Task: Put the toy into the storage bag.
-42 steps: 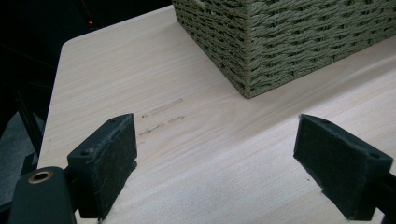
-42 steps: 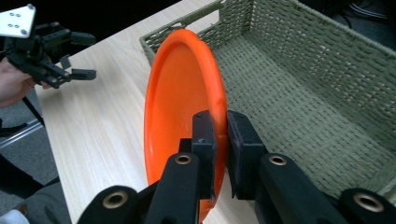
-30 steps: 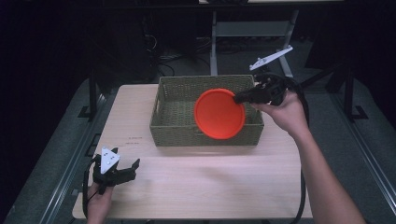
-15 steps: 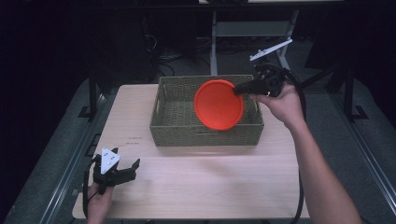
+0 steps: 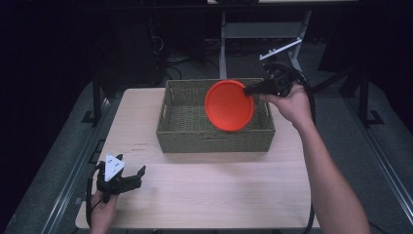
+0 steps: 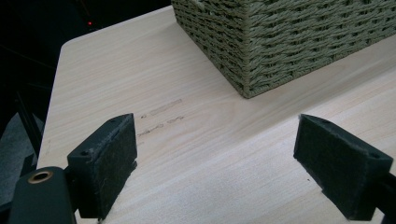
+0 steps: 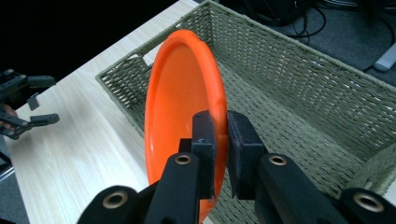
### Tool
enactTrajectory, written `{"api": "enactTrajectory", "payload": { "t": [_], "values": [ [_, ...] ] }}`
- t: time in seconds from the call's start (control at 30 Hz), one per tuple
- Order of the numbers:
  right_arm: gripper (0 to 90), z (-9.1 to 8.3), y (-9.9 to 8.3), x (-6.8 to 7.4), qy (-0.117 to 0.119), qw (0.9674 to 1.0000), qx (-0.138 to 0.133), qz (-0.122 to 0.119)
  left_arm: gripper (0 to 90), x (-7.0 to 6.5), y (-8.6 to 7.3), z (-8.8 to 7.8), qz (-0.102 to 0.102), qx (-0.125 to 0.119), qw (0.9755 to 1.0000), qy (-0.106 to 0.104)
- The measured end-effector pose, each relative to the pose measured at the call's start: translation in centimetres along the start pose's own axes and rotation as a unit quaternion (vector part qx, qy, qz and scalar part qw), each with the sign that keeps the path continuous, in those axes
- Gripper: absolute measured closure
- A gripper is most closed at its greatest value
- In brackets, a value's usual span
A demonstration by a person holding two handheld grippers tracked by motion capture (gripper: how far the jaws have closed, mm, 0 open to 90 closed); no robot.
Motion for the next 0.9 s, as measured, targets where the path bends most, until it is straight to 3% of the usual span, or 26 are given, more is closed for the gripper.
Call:
{"api": "enactTrajectory", "payload": {
  "t": [0.43,0.9],
  "values": [
    [82.3,1.0,0.6,-0.8,-0.003,0.9998,-0.01,0.017,12.9,0.0,0.0,0.0,-0.001,0.0,1.0,0.0],
    [82.3,2.4,0.7,-2.3,-0.015,0.9992,-0.003,0.038,12.8,-0.2,-0.1,-0.1,0.0,0.003,1.0,-0.002]
  ]
}}
Point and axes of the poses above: each handheld gripper's, and its own axes: z roughly forward along the jaws, y roughly out of its top, x roughly to its left, the point moved 10 cm from there along z, roughly forward along the jaws, and after that the axes turned 4 degrees about x, right-handed, at the moved point
